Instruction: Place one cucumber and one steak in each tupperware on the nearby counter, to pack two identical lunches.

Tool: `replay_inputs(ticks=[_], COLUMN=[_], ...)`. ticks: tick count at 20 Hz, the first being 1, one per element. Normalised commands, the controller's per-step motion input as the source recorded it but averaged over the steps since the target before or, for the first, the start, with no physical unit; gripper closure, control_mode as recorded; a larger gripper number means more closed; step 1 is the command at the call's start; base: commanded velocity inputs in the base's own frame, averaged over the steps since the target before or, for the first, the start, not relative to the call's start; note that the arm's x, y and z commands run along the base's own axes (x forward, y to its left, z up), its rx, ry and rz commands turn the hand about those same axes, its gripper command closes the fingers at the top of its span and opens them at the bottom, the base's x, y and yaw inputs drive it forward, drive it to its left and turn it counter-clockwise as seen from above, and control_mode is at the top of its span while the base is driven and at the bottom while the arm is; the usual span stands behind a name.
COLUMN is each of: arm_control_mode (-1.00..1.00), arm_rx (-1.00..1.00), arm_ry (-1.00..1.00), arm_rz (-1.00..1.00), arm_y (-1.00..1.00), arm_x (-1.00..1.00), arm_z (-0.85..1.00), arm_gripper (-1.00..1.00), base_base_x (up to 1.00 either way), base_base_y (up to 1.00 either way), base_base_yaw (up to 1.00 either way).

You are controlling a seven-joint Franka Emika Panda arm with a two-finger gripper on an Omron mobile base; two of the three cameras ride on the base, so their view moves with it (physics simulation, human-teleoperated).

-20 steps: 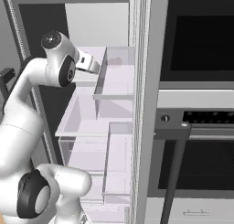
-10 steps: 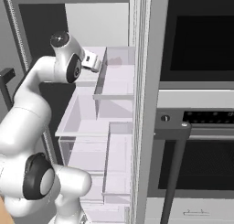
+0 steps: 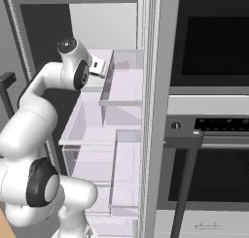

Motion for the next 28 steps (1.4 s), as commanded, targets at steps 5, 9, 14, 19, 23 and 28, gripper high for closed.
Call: replay_inputs(ticks=[5, 9, 14, 19, 23, 28], arm_control_mode=[-1.00, -1.00, -1.00, -1.00, -1.00, -1.00], arm_rx=[0.00, 0.00, 0.00, 0.00, 0.00, 0.00], arm_ry=[0.00, 0.00, 0.00, 0.00, 0.00, 0.00], arm_rz=[0.00, 0.00, 0.00, 0.01, 0.04, 0.07], arm_y=[-0.02, -0.09, -0.10, 0.00, 0.00, 0.00], arm_x=[0.26, 0.29, 0.22, 0.19, 0.19, 0.17], arm_z=[-0.08, -0.02, 0.00, 0.00, -0.02, -0.06], arm_gripper=[-1.00, -1.00, -1.00, -1.00, -1.00, -1.00], base_base_x=[0.00, 0.00, 0.00, 0.00, 0.00, 0.00], base_base_y=[0.00, 0.00, 0.00, 0.00, 0.00, 0.00], base_base_yaw=[0.00, 0.00, 0.00, 0.00, 0.00, 0.00])
